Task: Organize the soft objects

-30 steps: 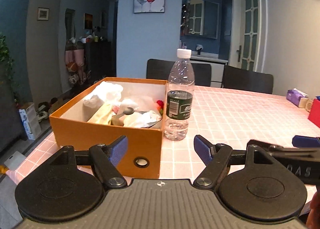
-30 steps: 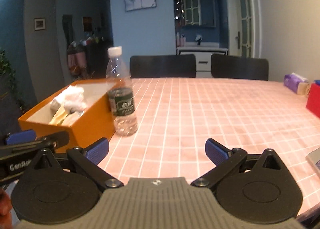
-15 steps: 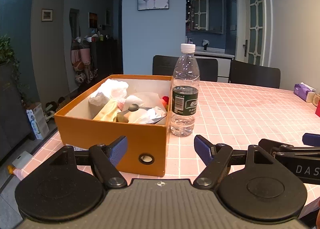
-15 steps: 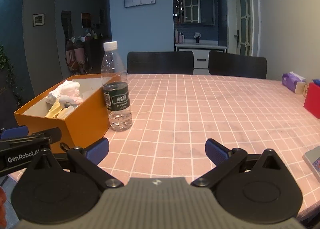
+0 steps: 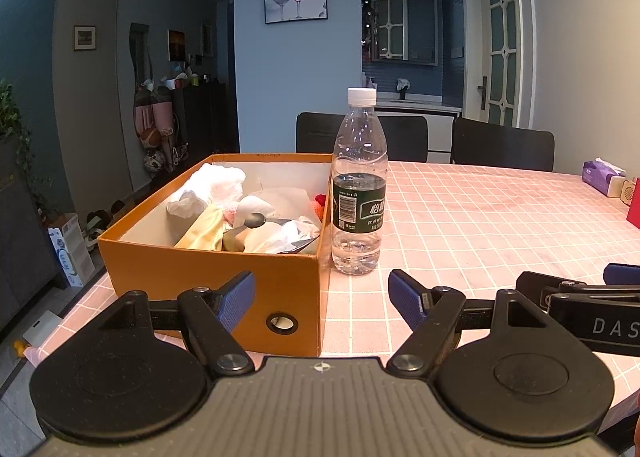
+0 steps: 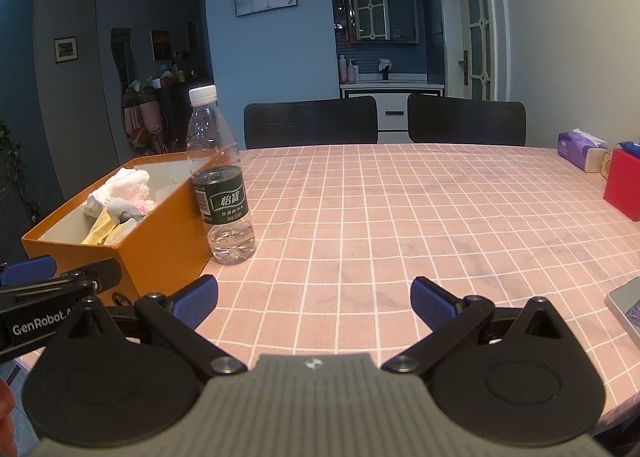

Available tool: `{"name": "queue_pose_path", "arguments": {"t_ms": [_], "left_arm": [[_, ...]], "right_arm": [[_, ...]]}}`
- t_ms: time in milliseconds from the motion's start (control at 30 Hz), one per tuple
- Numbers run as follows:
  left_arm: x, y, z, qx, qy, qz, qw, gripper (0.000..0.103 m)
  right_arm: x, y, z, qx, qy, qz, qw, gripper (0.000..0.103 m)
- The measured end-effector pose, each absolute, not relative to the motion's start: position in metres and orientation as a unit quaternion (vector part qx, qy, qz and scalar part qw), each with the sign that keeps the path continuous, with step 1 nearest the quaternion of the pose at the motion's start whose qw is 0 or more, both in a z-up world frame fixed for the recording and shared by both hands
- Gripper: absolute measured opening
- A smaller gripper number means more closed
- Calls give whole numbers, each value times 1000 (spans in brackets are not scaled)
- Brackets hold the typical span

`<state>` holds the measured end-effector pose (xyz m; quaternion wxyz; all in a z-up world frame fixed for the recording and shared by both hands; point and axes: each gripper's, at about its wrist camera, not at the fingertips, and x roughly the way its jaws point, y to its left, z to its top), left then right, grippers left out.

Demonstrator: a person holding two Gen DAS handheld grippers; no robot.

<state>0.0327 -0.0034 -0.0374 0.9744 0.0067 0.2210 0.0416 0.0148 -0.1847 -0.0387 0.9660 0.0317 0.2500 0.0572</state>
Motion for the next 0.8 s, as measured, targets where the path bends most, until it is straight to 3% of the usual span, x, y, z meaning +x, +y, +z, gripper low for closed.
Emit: {"name": "queue_pose_path", "arguments": {"t_ms": [800], "left_arm": [[32,-5,-38,11,219,42,975,89]], "right_arm": [[14,-185,-40,28,246,60,967,100]]}}
